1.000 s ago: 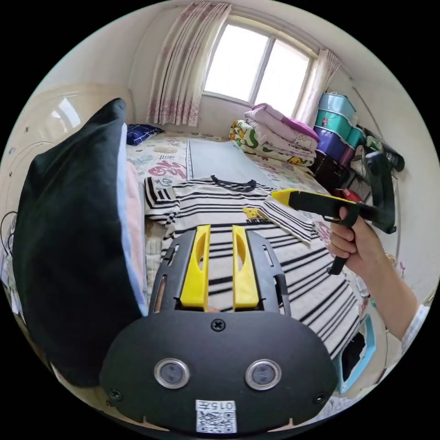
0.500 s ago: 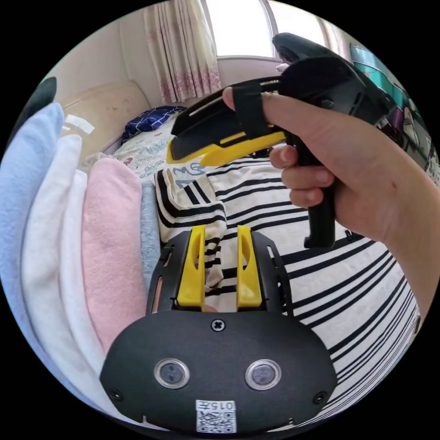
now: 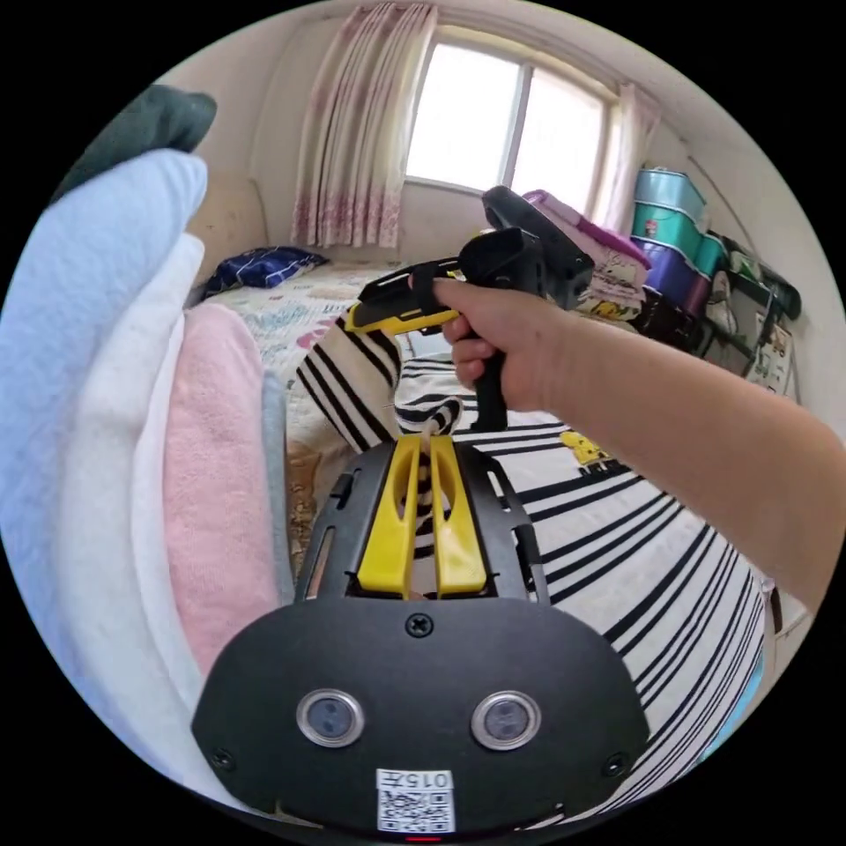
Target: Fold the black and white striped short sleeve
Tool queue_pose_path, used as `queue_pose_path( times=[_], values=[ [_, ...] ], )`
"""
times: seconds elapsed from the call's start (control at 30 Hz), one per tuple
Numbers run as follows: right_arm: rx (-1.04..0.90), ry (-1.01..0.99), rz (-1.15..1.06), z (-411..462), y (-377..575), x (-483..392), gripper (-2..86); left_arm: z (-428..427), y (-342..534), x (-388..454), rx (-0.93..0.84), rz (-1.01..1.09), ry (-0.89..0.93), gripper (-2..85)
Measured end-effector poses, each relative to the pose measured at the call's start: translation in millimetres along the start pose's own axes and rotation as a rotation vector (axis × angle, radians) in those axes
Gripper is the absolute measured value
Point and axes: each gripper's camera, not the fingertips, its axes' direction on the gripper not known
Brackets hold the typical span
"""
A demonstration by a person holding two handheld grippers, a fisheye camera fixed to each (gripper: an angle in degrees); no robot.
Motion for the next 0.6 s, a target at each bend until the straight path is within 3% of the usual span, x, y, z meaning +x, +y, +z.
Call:
queue_pose_path(
  times=[0.07,0.23,0.37,0.6],
  values=[
    [-0.012,0.152,-0.038,-43.3,16.1,22.5,0.8,-0.3,-0.4,13.0,0.019,0.043,0.088,-0.3],
    [-0.093,0.318,-0.030,-92.0,68.2,82.7,0.5,21.7,-4.8,39.0,-0.040,0.160,0.222,-0.3],
    [-0.099,0.303,0.096,-111.9,106.3,137.7,0.5,48.3,-3.6,66.7,-0.127,0.308,0.205,0.0],
    [-0.037,0.286,0.197,-153.2,122.1,175.7,1.4,70.6,-14.6,80.0,-0.170,0.337,0.197,2.1]
  ],
)
